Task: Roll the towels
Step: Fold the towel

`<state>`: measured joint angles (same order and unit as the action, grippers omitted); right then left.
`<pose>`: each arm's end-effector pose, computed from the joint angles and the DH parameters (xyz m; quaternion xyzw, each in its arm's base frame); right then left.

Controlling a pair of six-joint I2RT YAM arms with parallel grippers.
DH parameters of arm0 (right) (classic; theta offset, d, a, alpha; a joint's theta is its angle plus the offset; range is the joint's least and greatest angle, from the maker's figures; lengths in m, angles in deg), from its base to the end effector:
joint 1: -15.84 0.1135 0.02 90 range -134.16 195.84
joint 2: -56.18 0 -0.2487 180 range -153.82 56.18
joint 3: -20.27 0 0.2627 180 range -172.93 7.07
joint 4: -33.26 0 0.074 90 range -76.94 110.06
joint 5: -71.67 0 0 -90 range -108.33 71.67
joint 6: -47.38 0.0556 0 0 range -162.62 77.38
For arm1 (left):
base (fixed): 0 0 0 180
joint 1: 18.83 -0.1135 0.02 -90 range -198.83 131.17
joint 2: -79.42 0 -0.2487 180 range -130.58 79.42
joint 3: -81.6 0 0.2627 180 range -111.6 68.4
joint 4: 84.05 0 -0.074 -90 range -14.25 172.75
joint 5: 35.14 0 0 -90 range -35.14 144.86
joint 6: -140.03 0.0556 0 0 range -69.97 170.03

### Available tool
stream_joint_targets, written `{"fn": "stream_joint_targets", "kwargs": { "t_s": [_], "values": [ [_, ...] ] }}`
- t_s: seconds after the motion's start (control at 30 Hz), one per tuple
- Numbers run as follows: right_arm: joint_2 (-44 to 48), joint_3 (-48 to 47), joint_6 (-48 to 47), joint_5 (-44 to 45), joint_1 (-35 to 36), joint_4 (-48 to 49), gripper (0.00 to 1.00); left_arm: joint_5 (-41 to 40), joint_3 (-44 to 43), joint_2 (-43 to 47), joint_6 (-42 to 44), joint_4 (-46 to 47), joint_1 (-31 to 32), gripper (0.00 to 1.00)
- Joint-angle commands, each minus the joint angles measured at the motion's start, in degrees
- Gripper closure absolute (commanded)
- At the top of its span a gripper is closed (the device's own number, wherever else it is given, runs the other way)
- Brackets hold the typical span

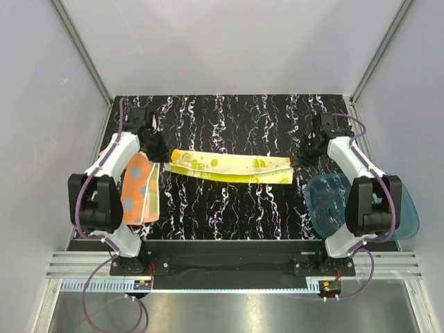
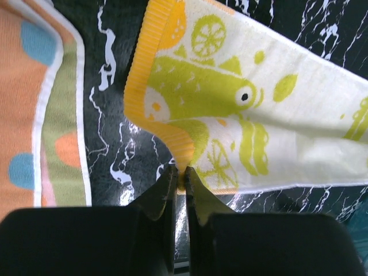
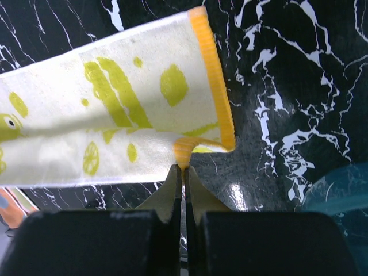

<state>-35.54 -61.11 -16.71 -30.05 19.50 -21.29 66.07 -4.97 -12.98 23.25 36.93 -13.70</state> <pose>0.3390 0.0330 0.1986 0.1656 0.9570 0.1515 0.1836 0.3440 -0.0417 0.2189 -0.1615 0.9581 -0.1512 0.1821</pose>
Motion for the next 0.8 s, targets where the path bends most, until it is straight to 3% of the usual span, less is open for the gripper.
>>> {"fn": "stream_joint_targets", "kwargs": {
  "t_s": [0.0, 0.77],
  "values": [
    [-2.05, -3.62, -1.48, -3.04, -0.76, 1.70, 1.00, -0.57, -4.59, -4.09, 0.68, 0.12, -0.29, 1.00],
    [-15.41, -12.32, -2.18, -6.55, -2.43, 0.47, 1.00, -1.62, -19.01, -20.36, 0.68, -3.83, -0.29, 1.00]
  ]
}}
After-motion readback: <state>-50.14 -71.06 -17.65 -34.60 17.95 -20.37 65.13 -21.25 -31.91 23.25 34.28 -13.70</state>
